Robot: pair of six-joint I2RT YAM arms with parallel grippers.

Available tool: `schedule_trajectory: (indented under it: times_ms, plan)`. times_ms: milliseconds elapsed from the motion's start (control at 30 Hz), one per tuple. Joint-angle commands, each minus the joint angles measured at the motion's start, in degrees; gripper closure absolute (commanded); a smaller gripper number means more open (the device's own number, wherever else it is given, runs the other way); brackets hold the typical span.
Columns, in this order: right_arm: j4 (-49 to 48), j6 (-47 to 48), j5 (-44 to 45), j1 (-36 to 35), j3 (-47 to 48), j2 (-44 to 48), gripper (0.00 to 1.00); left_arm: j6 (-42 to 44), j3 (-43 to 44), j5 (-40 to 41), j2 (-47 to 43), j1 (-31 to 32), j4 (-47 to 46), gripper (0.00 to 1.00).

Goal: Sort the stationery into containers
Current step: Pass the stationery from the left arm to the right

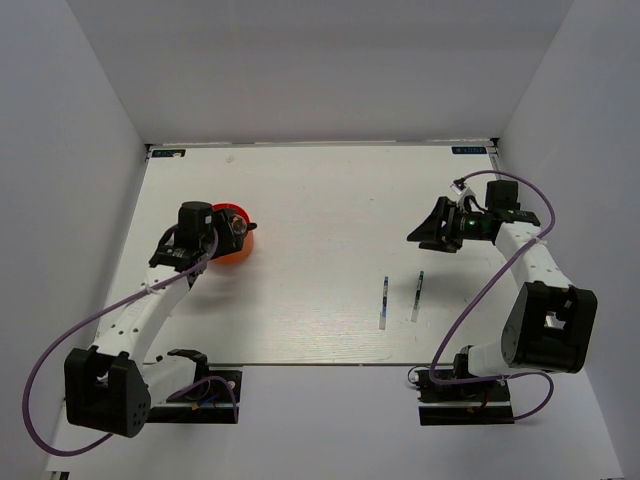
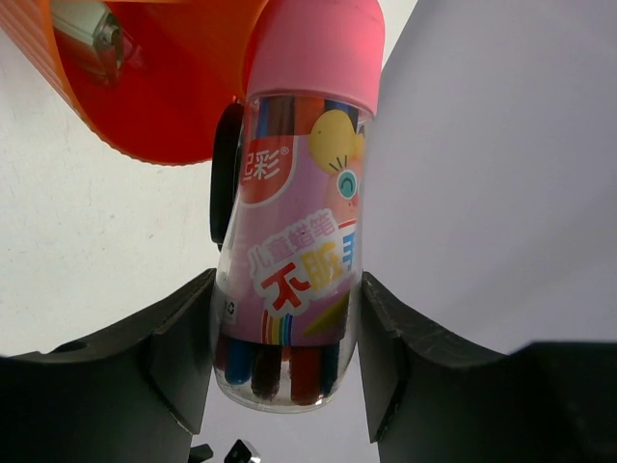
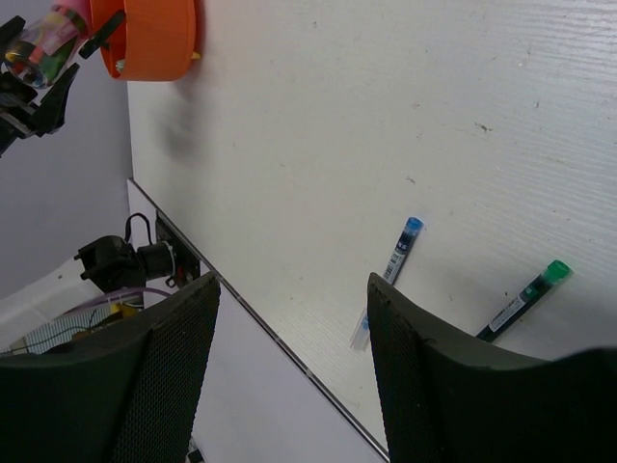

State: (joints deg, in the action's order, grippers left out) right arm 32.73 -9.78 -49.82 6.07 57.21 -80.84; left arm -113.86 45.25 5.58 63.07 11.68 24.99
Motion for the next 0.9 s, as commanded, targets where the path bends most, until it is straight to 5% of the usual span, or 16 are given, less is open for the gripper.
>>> schedule_trajectory:
  times_ms: [0, 567, 867]
  plan:
    - [-1.53, -0.42, -0.36, 0.53, -0.87, 1.21, 0.35, -9.00, -0.69, 1.80, -0.67, 0.36, -3.11, 1.00]
    - [-6.97, -4.02, 0.87, 4.92, -5.53, 2.35, 0.36, -23.06, 2.38, 3.99, 3.99, 0.80, -8.56, 1.00]
    - [-7.33, -4.02, 1.13, 6.24, -5.88, 1.91, 0.37, -23.42, 4.58, 4.52, 4.43, 0.71, -6.98, 1.00]
